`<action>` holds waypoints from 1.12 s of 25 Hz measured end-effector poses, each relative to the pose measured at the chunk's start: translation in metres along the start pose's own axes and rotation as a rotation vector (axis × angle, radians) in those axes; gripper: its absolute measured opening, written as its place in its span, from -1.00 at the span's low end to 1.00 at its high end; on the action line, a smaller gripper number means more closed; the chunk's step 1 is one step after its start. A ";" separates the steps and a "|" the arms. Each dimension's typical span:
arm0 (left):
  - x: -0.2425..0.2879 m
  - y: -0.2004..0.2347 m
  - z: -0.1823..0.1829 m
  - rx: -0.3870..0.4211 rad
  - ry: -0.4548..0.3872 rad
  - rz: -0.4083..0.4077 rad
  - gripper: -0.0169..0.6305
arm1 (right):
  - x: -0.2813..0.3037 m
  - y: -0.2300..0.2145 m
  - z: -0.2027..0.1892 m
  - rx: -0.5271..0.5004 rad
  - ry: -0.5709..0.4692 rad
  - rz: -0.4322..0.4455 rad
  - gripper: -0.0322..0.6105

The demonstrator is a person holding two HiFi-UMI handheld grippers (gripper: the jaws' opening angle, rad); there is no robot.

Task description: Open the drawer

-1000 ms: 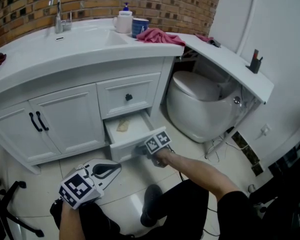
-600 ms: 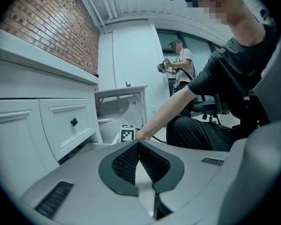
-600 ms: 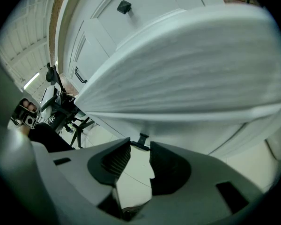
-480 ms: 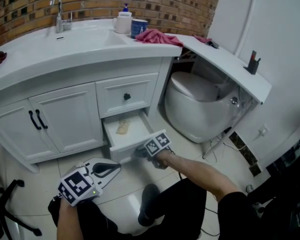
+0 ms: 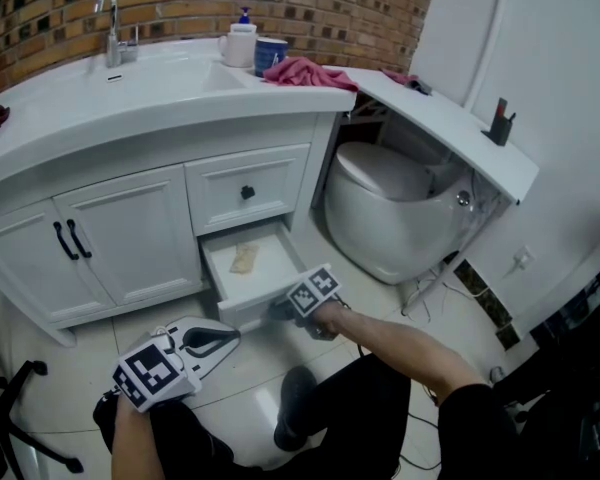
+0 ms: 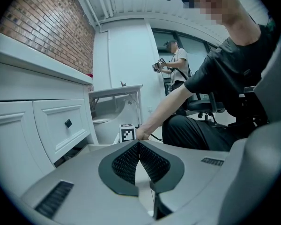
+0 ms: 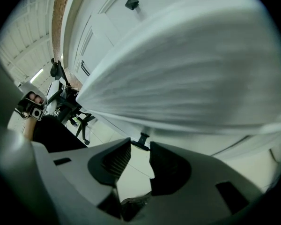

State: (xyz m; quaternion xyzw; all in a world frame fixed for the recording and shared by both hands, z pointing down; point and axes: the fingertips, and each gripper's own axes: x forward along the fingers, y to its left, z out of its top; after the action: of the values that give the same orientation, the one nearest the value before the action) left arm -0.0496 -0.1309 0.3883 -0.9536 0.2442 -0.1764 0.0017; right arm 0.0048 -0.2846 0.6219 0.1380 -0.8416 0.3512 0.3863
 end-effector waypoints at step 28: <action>-0.003 -0.017 -0.006 0.043 0.027 -0.048 -0.94 | -0.004 0.005 -0.013 -0.066 0.048 0.020 -0.51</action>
State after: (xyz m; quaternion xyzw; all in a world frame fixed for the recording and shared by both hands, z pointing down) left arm -0.0460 -0.1144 0.3941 -0.9564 0.2175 -0.1943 0.0145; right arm 0.0117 -0.2721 0.6225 0.1082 -0.8446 0.3302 0.4074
